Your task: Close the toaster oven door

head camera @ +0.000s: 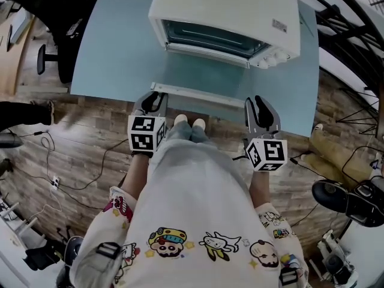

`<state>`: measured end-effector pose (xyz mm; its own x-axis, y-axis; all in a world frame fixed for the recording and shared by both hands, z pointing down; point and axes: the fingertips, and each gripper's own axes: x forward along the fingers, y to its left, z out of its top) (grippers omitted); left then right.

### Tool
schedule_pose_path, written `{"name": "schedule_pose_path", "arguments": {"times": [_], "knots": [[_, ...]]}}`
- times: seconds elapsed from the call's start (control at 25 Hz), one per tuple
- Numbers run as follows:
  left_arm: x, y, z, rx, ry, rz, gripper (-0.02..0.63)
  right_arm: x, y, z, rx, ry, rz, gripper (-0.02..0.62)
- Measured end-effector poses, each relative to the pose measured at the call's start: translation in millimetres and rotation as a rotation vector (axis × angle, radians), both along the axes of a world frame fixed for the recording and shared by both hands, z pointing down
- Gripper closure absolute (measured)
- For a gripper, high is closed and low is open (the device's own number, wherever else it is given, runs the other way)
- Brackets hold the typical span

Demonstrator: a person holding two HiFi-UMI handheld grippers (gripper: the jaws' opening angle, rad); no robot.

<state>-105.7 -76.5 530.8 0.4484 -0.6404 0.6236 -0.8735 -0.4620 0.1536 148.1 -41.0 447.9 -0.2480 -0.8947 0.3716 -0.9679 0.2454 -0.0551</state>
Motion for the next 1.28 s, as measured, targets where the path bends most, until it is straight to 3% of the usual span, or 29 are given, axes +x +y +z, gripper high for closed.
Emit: {"name": "schedule_pose_path", "arguments": {"times": [0.56, 0.88, 1.28], "knots": [[11, -40, -64, 0.090, 0.009, 0.024, 0.525, 4, -12, -31, 0.081, 0.016, 0.008, 0.483], [19, -72, -93, 0.151, 0.045, 0.039, 0.525, 10, -15, -28, 0.072, 0.007, 0.032, 0.485], [29, -104, -113, 0.167, 0.089, 0.068, 0.525, 10, -19, -24, 0.059, 0.007, 0.043, 0.485]]}}
